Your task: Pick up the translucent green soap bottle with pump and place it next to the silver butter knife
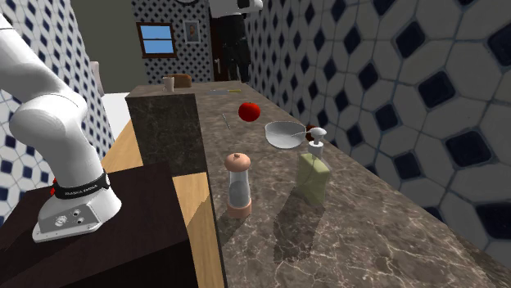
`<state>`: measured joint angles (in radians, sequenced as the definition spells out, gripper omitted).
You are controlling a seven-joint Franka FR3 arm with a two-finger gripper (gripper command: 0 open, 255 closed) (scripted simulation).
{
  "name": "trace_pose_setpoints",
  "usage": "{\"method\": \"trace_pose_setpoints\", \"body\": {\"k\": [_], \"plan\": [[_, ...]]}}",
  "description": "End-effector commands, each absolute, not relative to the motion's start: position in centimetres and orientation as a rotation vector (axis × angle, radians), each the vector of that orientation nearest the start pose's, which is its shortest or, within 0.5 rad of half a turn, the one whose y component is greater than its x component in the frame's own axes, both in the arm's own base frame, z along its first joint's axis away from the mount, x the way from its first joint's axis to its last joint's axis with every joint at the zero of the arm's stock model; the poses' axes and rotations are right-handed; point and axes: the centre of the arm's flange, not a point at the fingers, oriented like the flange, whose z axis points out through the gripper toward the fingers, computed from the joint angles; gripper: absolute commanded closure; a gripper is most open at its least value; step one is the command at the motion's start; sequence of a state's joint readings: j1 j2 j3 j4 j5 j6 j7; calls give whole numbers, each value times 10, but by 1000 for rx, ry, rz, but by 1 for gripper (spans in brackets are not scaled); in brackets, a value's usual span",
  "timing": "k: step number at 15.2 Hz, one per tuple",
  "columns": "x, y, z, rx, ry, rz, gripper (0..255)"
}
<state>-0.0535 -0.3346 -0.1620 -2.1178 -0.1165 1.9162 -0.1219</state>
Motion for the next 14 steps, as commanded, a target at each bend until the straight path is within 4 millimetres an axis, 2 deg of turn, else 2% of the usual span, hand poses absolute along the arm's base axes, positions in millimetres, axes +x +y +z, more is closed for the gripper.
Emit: {"method": "trace_pose_setpoints", "body": {"k": [1, 14], "plan": [[474, -132, 553, -3220, 106, -172, 0], [589, -242, 478, -3248, 216, -63, 0]]}}
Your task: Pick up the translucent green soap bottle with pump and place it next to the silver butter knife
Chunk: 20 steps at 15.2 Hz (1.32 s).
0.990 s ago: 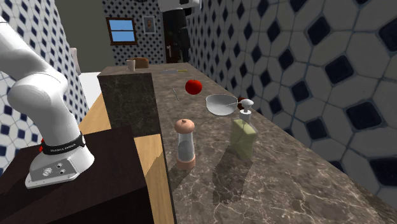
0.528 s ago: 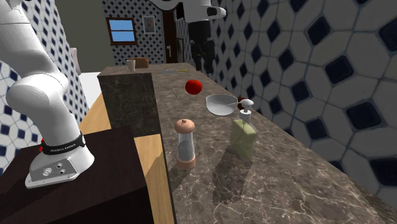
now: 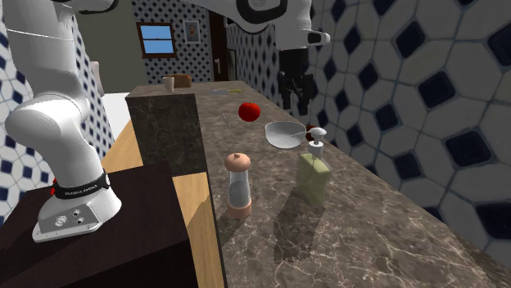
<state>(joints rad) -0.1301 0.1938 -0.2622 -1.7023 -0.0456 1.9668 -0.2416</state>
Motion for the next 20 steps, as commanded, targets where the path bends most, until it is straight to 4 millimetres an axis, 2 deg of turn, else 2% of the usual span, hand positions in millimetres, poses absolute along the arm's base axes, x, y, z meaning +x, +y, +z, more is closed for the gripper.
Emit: {"method": "trace_pose_setpoints", "body": {"k": [1, 4, 12, 20], "plan": [[597, -251, 472, -3250, 225, -55, 0], [621, -278, 454, -3256, 250, -29, 0], [623, -285, 413, -3256, 252, -27, 0], [623, -285, 413, -3256, 252, -27, 0]]}}
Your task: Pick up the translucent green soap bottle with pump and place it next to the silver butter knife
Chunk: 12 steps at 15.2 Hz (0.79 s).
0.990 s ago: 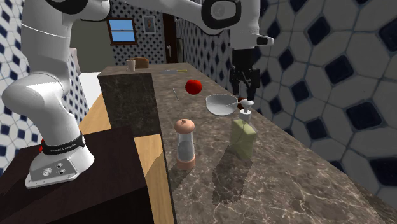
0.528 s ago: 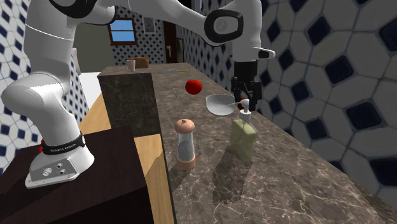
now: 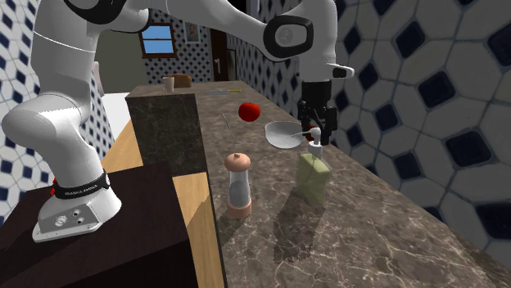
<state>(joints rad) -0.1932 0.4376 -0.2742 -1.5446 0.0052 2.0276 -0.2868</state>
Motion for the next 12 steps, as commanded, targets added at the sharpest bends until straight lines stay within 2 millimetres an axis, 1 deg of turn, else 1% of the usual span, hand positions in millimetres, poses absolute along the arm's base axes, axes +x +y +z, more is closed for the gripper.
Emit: {"method": "trace_pose_setpoints", "body": {"k": [1, 10, 12], "plan": [[623, -285, 413, -3256, 252, -27, 255], [623, -285, 413, -3256, 252, -27, 255], [623, -285, 423, -3256, 252, -27, 255]]}}
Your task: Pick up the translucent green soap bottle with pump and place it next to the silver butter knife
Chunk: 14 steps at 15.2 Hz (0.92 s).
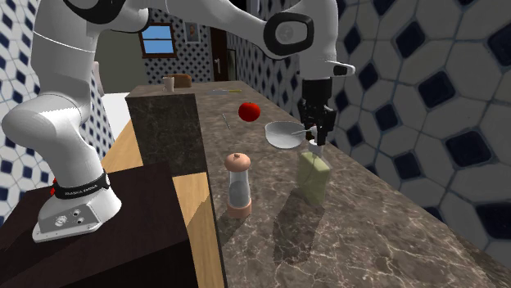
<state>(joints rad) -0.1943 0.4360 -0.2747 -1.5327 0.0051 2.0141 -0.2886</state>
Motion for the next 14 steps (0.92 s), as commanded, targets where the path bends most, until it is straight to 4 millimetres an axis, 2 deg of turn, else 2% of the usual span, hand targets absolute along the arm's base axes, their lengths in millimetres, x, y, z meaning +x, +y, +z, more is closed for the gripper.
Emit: {"method": "trace_pose_setpoints", "body": {"k": [1, 14], "plan": [[623, -285, 429, -3256, 252, -27, 255], [623, -285, 497, -3256, 252, -27, 255]]}}
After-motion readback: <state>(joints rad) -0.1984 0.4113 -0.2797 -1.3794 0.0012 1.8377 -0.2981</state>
